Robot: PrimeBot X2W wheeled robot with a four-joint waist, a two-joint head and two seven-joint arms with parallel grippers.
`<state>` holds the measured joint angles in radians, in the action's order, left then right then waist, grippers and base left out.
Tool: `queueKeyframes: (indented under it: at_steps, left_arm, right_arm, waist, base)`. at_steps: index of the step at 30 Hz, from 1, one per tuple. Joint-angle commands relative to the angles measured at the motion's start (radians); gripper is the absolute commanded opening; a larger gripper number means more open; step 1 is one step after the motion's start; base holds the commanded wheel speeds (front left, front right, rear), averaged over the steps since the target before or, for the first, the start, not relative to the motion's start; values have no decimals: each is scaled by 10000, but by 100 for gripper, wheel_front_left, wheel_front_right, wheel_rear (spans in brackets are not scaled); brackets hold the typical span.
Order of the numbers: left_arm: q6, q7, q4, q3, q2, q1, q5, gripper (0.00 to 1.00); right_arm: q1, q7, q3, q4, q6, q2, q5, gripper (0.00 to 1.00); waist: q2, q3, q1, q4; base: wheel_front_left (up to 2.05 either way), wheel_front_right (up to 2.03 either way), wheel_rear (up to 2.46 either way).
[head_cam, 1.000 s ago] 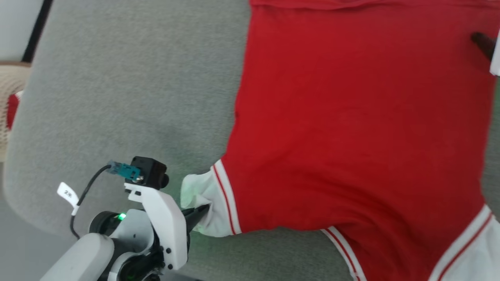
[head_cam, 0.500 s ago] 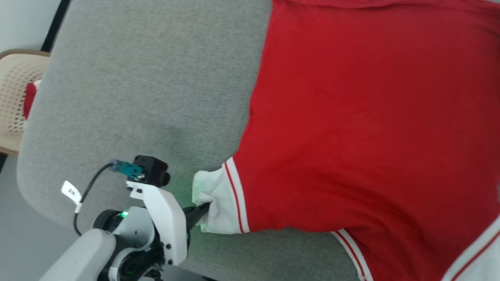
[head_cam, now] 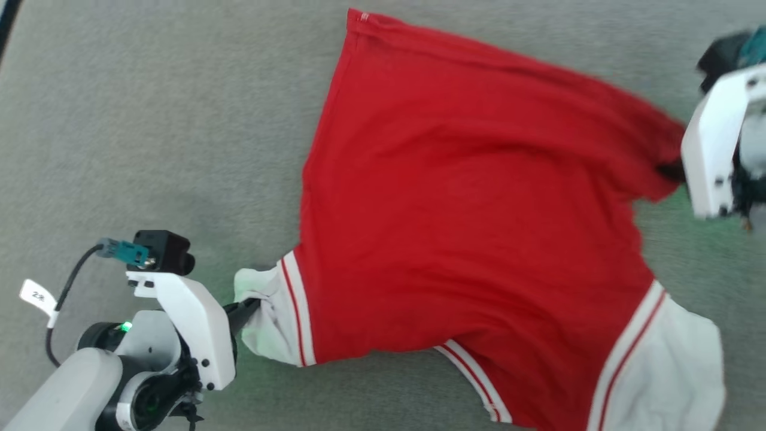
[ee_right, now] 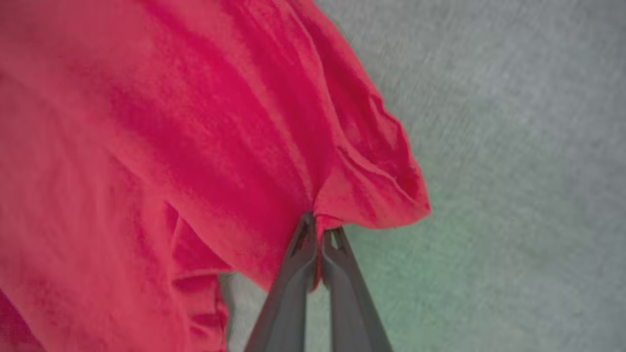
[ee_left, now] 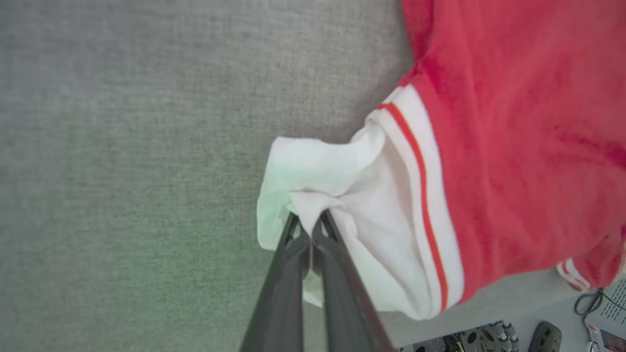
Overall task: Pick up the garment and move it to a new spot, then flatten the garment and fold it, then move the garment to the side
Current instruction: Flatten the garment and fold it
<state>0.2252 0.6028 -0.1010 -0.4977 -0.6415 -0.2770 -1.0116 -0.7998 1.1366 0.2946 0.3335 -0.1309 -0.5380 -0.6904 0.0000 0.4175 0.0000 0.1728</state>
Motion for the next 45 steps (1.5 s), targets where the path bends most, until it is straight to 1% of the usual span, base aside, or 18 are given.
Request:
queueKeyframes:
  at_steps: [1,4,5,9,14,18,21,22,23,24,26,28,31,33,37,40,43,45]
  left_arm:
    - [70,33,-37,72,-92,191,-114,0]
    - [154,73,-157,144,-225,236,-141,0]
    - [154,73,-157,144,-225,236,-141,0]
    - [302,123,-305,243,-367,376,-179,0]
    - [391,152,-476,313,-453,395,-207,0]
    - [394,169,-543,297,-439,344,-190,0]
    - [364,159,-517,281,-399,245,-182,0]
    - [343,148,-492,268,-380,218,-172,0]
    - [332,135,-462,252,-359,192,-170,0]
    - [309,121,-444,251,-332,163,-183,0]
    - [279,100,-374,239,-308,156,-203,0]
    - [253,62,-314,241,-276,182,-181,0]
    - [224,-1,-264,232,-255,271,-176,0]
    - [233,-29,-260,226,-239,330,-191,0]
    - [208,-29,-310,172,-216,345,-178,0]
    - [128,-11,-330,93,-159,268,-153,0]
    - [38,38,-304,-28,-49,111,-77,0]
    - [-31,66,-258,-143,40,-2,-27,0]
  right_arm:
    - [669,225,23,-746,3,-144,-253,0]
    - [1830,692,-187,-2111,3,-360,-704,0]
    - [1830,692,-187,-2111,3,-360,-704,0]
    - [3494,1320,-645,-3842,3,-546,-950,0]
    - [5500,1617,-1508,-5367,3,-235,-689,0]
    - [6719,1426,-1995,-5779,3,278,-133,0]
    - [7049,703,-2206,-5381,3,818,439,0]
    - [7088,379,-2222,-5089,5,1026,552,2]
    - [7045,-20,-2234,-4811,5,1176,781,32]
    - [6939,-368,-2209,-4569,8,1246,979,100]
    - [6796,-857,-2185,-4197,29,1307,1176,100]
    - [6639,-1168,-2232,-4216,40,1280,1096,100]
    - [6483,-1315,-2489,-4878,25,1071,913,100]
    - [6463,-1406,-2696,-5446,2,1090,788,100]
    - [5972,-1667,-3133,-6235,2,1123,976,100]
    - [5357,-2039,-3047,-6390,2,1235,1173,100]
    - [4567,-2564,-2680,-6116,2,1344,1467,100]
    - [3996,-2912,-2302,-5727,2,1291,1600,100]
  waist:
    - [0,-333,0,-464]
    - [0,-477,0,-737]
    - [0,-477,0,-737]
    - [0,-574,0,-1022]
    - [0,-571,0,-1185]
    - [0,-500,0,-1183]
    - [0,-426,0,-1149]
    - [0,-410,0,-1137]
    - [0,-402,0,-1127]
    - [0,-394,0,-1116]
    - [0,-409,0,-1089]
    - [0,-451,0,-1083]
    - [0,-553,0,-1050]
    - [0,-620,0,-1024]
    - [0,-680,0,-867]
    - [0,-669,0,-668]
    - [0,-632,0,-368]
    - [0,-601,0,-148]
  base:
    - [0,0,0]
    - [0,0,0]
    - [0,0,0]
    - [0,0,0]
    - [0,0,0]
    - [0,0,0]
    - [0,0,0]
    - [0,0,0]
    - [0,0,0]
    - [0,0,0]
    - [0,0,0]
    - [0,0,0]
    - [0,0,0]
    - [0,0,0]
    - [0,0,0]
    - [0,0,0]
    - [0,0,0]
    - [0,0,0]
